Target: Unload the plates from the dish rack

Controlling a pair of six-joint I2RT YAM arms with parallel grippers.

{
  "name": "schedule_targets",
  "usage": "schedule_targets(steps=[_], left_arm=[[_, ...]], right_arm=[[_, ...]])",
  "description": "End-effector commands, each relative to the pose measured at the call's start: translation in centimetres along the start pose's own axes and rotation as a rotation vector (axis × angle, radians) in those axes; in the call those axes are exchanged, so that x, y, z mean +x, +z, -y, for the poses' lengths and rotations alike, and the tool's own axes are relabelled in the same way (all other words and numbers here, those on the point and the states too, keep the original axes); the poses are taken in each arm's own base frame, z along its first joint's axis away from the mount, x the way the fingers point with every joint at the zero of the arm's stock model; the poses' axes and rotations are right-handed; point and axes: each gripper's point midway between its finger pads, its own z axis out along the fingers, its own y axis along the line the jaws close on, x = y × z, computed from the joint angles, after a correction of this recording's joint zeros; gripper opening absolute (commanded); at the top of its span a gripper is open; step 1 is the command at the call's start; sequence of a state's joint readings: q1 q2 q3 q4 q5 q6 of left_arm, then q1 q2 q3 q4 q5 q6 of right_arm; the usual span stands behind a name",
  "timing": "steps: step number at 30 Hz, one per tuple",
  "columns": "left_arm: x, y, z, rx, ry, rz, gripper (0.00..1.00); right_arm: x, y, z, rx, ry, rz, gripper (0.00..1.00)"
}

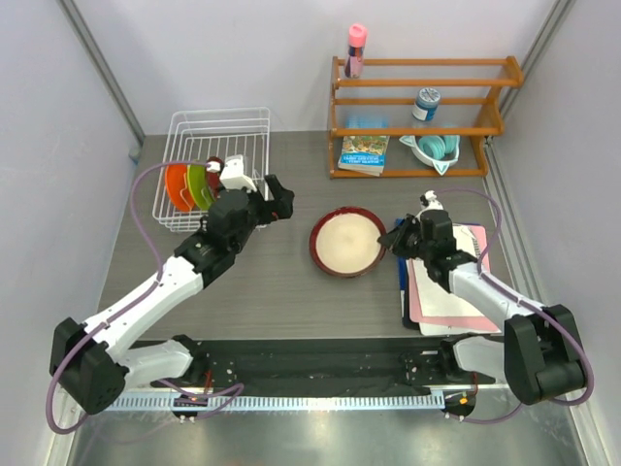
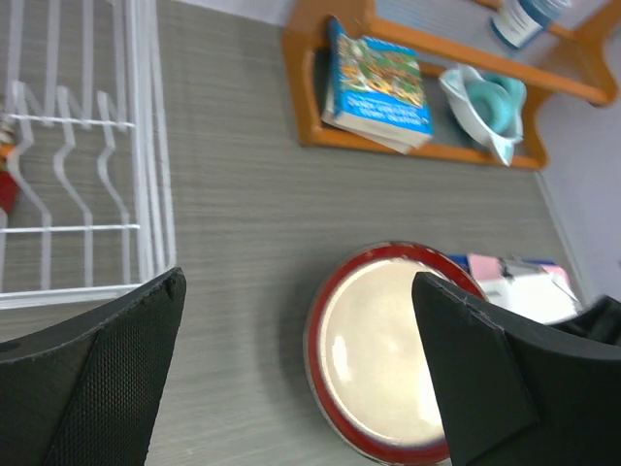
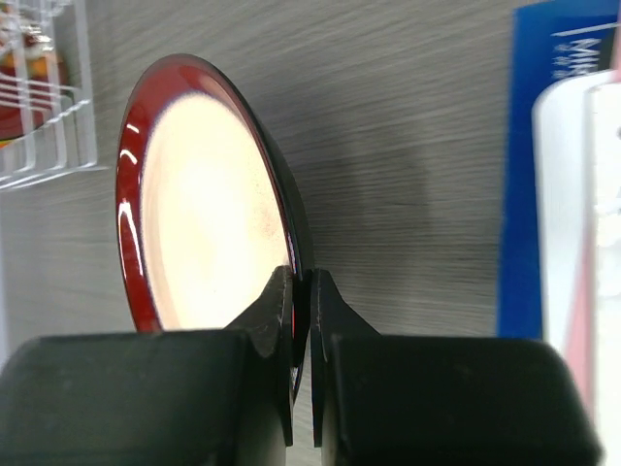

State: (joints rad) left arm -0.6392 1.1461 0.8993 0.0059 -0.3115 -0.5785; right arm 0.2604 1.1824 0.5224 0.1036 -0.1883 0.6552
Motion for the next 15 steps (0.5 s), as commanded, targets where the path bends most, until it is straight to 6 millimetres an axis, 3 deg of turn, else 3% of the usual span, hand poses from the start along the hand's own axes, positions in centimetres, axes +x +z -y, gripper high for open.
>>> schedule_targets(steps=[1, 12, 13, 15], left_arm=[[-1.9, -0.6, -4.0, -0.195, 0.123, 0.086, 0.99], [-5.0, -0.1, -9.3, -0.470, 0.249, 0.137, 1.00], [-5.5, 0.0, -9.7, -0.482, 0.244, 0.142, 0.99], [-6.1, 0.6, -11.6, -0.518, 0.228, 0.137, 1.00]], right_arm=[[-4.3, 0.2, -1.8, -0.017, -0.042, 0.112, 0.01], [-3.7, 3.5, 1.6, 0.066, -0.030, 0.076, 0.01], [-3.7, 3.9, 1.9, 0.082, -0.027, 0.067, 0.15], [-3.4, 4.2, 2.6, 0.104, -0.023, 0.052, 0.20]])
